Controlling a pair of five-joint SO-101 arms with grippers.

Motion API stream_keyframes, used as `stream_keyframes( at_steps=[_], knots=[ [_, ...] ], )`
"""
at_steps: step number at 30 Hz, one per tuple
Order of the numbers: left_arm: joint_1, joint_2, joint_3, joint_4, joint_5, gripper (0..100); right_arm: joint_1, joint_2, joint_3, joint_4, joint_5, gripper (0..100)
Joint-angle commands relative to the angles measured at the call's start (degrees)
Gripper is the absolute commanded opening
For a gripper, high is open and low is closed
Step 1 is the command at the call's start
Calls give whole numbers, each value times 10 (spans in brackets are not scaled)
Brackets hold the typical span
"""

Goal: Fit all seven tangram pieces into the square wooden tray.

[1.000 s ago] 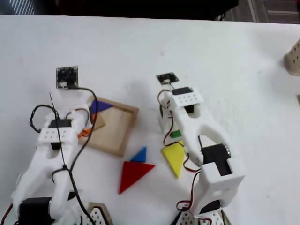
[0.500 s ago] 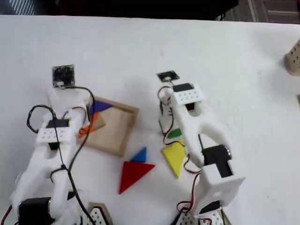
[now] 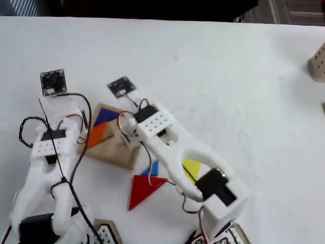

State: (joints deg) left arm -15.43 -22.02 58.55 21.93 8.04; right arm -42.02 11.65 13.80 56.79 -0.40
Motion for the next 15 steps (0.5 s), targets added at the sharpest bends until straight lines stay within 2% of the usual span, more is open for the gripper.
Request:
stream_keyframes(
  at_steps=[1, 4, 9, 11, 15],
  knots=[
    [-10, -19, -7, -18, 1, 24, -11, 22, -30, -76, -5, 19],
    [-8, -19, -7, -18, 1, 24, -16, 51, -70, -79, -4, 32],
    [-8, -19, -7, -17, 1, 24, -23, 109, -171, -29, -5, 186],
    [-11, -20, -7, -18, 1, 24, -32, 134, -201, -11, -1, 217],
    [-8, -20, -8, -18, 1, 24, -35, 151, -280, 102, -1, 225]
  ],
)
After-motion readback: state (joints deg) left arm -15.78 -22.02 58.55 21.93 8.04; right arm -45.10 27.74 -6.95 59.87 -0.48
